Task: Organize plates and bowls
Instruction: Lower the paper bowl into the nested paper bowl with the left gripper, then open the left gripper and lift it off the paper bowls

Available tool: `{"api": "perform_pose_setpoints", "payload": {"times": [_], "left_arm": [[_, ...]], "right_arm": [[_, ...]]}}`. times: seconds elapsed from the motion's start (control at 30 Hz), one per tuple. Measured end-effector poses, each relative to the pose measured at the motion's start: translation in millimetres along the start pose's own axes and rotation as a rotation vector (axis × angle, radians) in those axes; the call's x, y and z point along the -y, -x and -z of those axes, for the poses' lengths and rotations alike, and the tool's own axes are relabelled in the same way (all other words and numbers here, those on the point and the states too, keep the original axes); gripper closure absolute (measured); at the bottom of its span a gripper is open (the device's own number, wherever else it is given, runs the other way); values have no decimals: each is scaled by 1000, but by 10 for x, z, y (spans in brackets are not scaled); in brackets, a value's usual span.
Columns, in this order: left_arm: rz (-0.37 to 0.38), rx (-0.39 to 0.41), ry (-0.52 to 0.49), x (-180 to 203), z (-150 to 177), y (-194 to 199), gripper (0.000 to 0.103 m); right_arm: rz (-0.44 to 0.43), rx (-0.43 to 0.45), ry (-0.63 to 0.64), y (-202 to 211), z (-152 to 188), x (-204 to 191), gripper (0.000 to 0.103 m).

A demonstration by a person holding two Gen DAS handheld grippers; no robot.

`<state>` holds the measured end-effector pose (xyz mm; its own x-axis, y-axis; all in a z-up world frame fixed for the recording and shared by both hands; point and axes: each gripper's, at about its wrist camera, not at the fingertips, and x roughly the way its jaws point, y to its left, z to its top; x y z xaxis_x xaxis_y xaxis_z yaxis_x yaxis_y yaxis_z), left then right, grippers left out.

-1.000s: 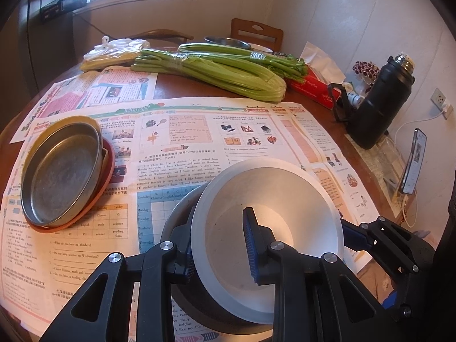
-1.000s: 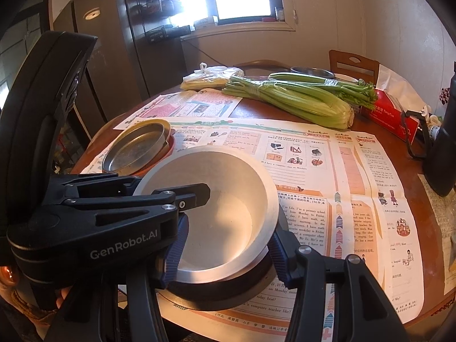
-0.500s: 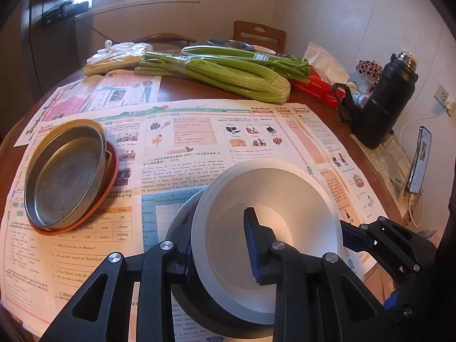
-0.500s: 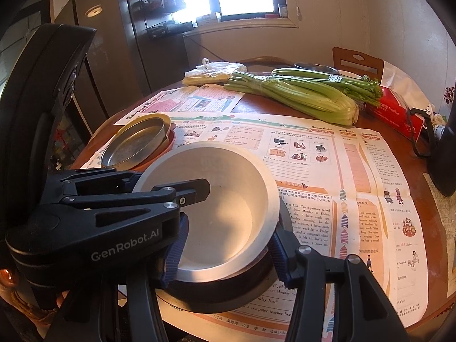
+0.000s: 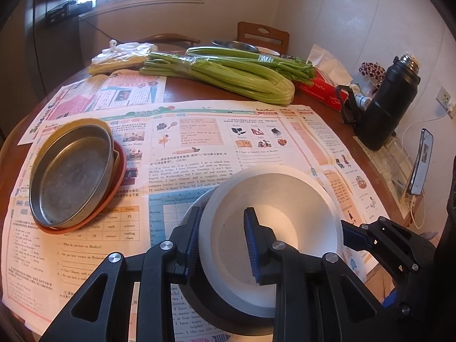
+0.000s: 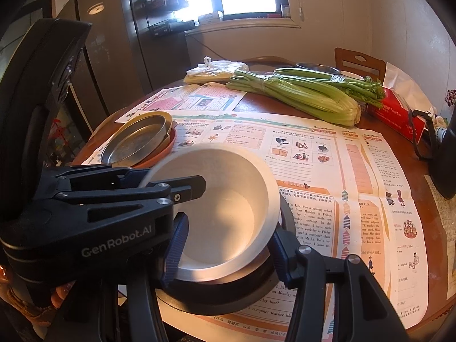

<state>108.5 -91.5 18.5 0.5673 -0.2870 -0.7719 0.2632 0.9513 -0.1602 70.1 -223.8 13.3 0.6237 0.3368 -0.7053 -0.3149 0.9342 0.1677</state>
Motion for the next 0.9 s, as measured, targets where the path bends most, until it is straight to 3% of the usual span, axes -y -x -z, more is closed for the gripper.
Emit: {"api": "perform_pose_setpoints", "payload": {"times": [0.9], "left_arm": [[5,-15,13,-41,25,-39,73]], "right_arm": [[6,9,-13,40,20,29,48]]}}
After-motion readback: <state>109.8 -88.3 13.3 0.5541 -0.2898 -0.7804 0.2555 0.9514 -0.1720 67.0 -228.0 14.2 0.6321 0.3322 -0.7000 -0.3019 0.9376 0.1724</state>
